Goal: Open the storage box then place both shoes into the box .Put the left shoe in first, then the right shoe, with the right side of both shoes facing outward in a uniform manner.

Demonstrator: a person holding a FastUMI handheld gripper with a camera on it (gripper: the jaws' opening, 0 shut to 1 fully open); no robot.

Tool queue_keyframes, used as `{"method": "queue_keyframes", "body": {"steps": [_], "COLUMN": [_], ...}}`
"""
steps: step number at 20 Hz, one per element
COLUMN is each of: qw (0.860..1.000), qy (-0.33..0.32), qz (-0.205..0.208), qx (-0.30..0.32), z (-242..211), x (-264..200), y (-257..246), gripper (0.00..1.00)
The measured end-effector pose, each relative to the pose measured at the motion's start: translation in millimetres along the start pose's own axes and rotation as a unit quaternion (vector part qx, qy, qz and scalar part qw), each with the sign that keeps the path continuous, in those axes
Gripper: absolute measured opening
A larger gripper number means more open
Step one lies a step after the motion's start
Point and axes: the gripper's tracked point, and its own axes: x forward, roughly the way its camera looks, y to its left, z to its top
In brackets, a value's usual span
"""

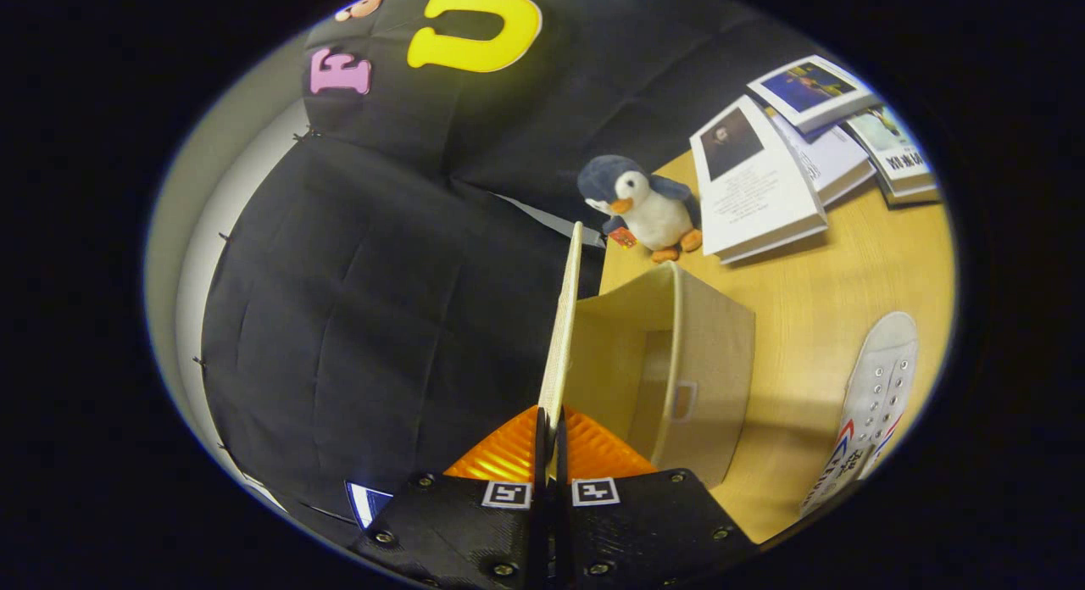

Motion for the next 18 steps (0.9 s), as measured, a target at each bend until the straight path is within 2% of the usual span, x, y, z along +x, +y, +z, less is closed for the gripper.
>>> {"method": "queue_keyframes", "body": {"steps": [4, 10, 15, 18], "qw": [0.999, 0.998, 0.999, 0.997], "qy": [0.003, 0.011, 0.017, 0.021], "qz": [0.018, 0.035, 0.024, 0.020], "qx": [-0.030, -0.047, -0.045, -0.071], "z": [0.7, -16.0, -38.5, -51.6], "x": [23.9, 89.9, 158.1, 186.5], "y": [61.6, 130.0, 146.3, 150.6], "gripper": [0.03, 0.03, 0.04, 0.10]}}
